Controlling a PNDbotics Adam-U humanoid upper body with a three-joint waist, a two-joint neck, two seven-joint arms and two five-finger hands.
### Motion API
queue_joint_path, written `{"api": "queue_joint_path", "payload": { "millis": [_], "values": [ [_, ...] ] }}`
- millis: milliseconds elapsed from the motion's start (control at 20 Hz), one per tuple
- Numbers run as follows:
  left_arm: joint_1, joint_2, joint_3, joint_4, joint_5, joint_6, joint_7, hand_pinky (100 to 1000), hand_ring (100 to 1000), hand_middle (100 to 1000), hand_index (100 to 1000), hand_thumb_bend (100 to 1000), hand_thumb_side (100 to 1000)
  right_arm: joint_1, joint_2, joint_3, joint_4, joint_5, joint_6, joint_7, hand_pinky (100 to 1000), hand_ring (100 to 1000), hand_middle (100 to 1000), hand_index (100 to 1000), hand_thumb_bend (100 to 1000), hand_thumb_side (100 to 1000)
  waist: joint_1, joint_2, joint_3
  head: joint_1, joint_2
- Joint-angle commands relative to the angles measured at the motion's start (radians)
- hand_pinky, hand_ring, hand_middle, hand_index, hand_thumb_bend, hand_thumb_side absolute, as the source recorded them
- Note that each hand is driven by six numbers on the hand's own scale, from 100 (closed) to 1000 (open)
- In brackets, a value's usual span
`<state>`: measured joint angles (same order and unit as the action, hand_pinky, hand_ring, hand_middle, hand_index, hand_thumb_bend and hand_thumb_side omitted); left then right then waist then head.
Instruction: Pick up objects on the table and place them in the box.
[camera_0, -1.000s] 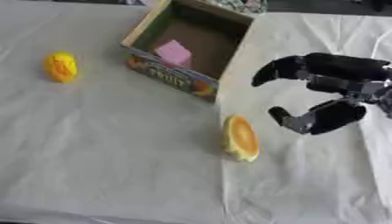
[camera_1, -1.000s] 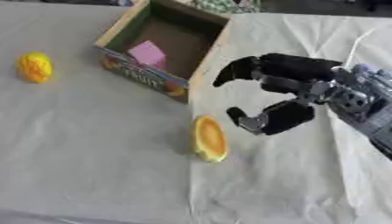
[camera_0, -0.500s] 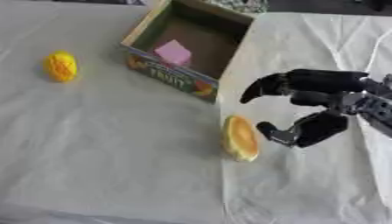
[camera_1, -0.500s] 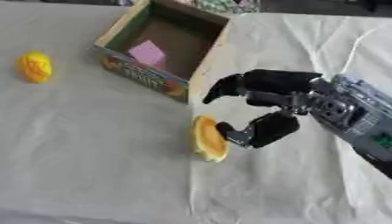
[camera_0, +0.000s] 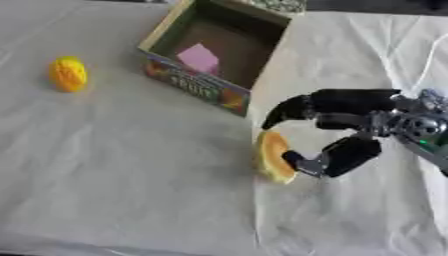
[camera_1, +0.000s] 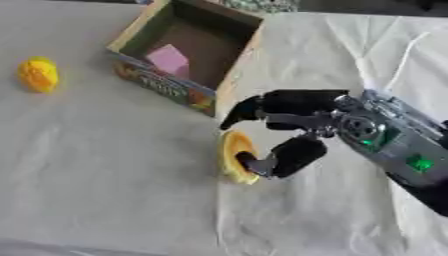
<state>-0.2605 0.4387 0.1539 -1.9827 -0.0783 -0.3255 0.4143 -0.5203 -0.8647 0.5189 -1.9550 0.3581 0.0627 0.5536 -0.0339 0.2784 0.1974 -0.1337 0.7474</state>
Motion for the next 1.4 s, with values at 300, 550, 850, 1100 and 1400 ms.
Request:
{"api": "queue_joint_path", "payload": {
  "millis": [300,550,850,1100,1400],
  "values": [
    [-0.012,0.006,0.001,-0.017,0.011,0.002,-0.006,751,760,724,837,100,453,-0.024,0.021,0.001,0.049,0.06,-0.028,0.006,941,922,876,930,287,100,0.0,-0.006,0.001,0.0,-0.009],
    [-0.013,0.004,0.001,-0.017,0.013,0.002,-0.006,751,760,722,837,100,458,-0.021,0.029,0.003,0.065,0.079,-0.028,0.006,939,915,873,930,306,100,0.0,-0.002,0.001,0.0,-0.012],
    [-0.015,0.0,0.001,-0.017,0.016,0.002,-0.008,751,760,721,836,100,460,-0.03,0.041,0.019,0.089,0.08,-0.039,0.021,937,912,866,927,274,100,0.0,-0.001,0.003,-0.002,-0.015],
    [-0.014,-0.004,0.001,-0.017,0.017,0.004,-0.009,751,760,719,836,100,466,-0.038,0.056,0.036,0.122,0.09,-0.042,0.027,931,900,839,905,250,100,0.0,0.001,0.007,-0.003,-0.016],
    [-0.016,-0.006,0.001,-0.017,0.017,0.004,-0.009,751,760,716,835,100,467,-0.054,0.081,0.061,0.181,0.126,-0.05,0.031,910,854,735,844,275,100,-0.001,0.003,0.011,-0.005,-0.018]
  ]
}}
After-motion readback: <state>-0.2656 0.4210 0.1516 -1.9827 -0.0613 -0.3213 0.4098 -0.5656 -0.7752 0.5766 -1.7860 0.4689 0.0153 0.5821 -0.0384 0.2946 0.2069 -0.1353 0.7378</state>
